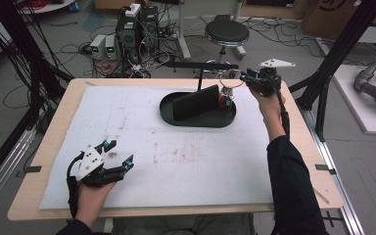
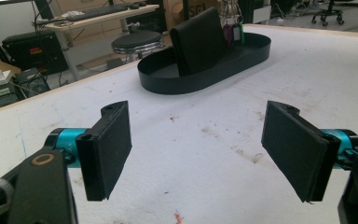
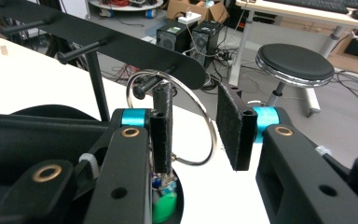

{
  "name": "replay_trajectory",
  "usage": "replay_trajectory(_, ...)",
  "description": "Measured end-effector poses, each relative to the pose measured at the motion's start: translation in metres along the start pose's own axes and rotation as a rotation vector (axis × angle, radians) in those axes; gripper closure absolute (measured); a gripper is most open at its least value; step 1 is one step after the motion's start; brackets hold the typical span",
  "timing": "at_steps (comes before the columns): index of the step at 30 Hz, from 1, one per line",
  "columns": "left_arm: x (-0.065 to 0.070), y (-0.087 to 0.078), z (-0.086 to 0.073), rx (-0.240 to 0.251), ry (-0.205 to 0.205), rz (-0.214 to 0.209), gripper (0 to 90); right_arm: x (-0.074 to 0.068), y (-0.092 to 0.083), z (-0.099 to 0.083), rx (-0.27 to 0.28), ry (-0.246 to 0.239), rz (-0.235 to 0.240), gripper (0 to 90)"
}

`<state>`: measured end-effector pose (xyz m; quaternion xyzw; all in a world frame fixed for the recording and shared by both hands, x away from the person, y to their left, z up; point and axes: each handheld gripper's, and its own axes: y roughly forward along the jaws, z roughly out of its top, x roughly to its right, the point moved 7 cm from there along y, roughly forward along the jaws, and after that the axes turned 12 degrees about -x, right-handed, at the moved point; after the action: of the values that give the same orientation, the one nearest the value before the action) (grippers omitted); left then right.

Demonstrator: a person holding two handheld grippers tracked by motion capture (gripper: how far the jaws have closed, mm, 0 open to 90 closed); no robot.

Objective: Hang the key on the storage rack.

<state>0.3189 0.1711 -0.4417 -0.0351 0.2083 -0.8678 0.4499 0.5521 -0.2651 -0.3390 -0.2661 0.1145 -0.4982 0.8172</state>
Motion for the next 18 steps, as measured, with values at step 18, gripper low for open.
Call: replay_trajectory(18,-0.002,0.017,0.019,0.027,-0.011,-0.043,24.1,-0.024,-0.104,-0.039,0.060,0.010,0.125,45.6)
